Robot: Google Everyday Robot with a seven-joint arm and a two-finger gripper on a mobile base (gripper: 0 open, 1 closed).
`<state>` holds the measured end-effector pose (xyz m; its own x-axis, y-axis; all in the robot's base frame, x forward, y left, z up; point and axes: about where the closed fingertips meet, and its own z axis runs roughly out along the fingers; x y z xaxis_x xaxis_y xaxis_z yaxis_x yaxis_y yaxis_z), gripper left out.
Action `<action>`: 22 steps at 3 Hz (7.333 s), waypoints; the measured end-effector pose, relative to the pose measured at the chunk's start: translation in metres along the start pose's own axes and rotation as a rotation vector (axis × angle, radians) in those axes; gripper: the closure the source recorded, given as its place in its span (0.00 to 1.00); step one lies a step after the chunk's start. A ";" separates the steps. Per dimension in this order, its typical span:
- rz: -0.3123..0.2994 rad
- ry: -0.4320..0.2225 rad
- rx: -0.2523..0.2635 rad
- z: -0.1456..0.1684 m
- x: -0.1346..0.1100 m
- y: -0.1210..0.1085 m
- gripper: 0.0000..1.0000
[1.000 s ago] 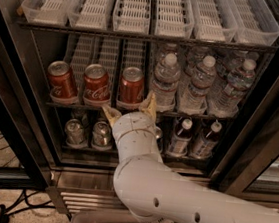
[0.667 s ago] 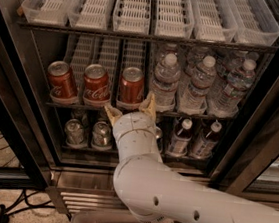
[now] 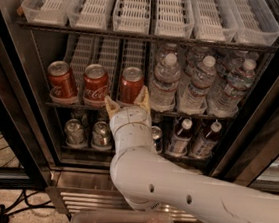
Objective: Pick coke can from middle shelf of fridge
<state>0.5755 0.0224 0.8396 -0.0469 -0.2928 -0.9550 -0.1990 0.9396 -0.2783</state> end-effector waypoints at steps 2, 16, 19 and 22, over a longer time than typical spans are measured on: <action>0.009 -0.002 0.026 0.009 0.001 -0.009 0.38; 0.187 0.141 -0.280 -0.063 -0.018 -0.057 1.00; 0.122 0.167 -0.455 -0.070 -0.013 -0.042 1.00; 0.075 0.234 -0.782 -0.083 -0.008 -0.050 1.00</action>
Offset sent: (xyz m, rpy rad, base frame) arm 0.0165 -0.0138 -0.0010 0.0168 -0.0056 -0.0455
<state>0.5043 -0.0368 0.8699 -0.2730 -0.3447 -0.8981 -0.8085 0.5882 0.0200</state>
